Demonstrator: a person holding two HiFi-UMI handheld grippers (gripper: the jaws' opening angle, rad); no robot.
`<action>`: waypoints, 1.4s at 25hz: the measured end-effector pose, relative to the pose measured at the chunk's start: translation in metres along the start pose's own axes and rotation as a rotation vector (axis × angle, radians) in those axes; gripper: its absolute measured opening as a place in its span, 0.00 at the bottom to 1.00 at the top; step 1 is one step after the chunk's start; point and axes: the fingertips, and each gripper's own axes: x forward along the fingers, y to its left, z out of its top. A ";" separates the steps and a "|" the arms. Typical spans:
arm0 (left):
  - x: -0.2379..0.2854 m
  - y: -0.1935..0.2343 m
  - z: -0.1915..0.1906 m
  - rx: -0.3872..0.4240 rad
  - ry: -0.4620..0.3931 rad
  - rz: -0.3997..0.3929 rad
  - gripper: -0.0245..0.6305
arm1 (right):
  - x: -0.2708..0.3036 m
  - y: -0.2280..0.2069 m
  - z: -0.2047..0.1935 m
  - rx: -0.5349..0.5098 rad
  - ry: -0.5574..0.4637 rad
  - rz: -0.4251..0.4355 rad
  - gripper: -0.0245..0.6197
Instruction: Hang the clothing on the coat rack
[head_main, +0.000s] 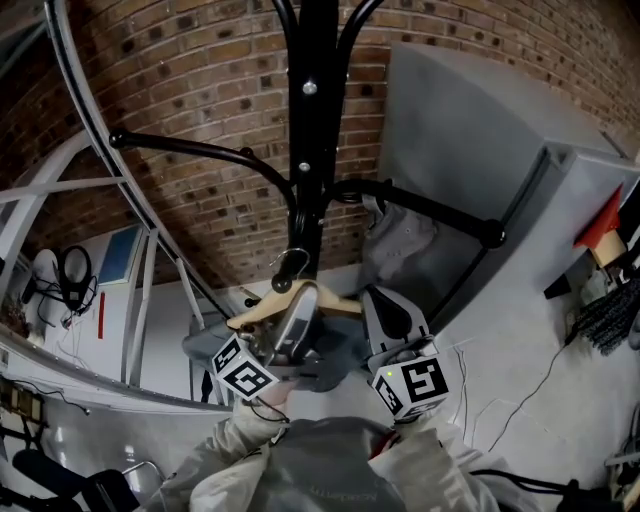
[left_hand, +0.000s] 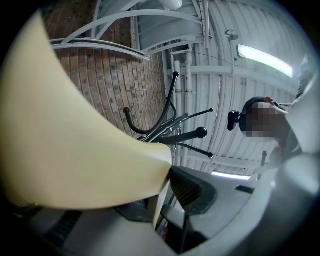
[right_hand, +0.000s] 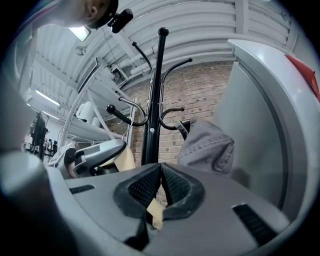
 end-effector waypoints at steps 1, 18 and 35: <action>0.000 0.002 0.000 -0.002 0.001 0.002 0.20 | 0.001 0.000 0.000 0.001 0.001 -0.001 0.08; 0.006 0.016 -0.003 -0.012 -0.016 -0.002 0.20 | 0.002 -0.008 -0.015 0.033 0.040 -0.009 0.08; -0.013 0.031 -0.029 -0.053 0.011 0.089 0.24 | -0.020 -0.013 -0.027 0.092 0.035 -0.011 0.08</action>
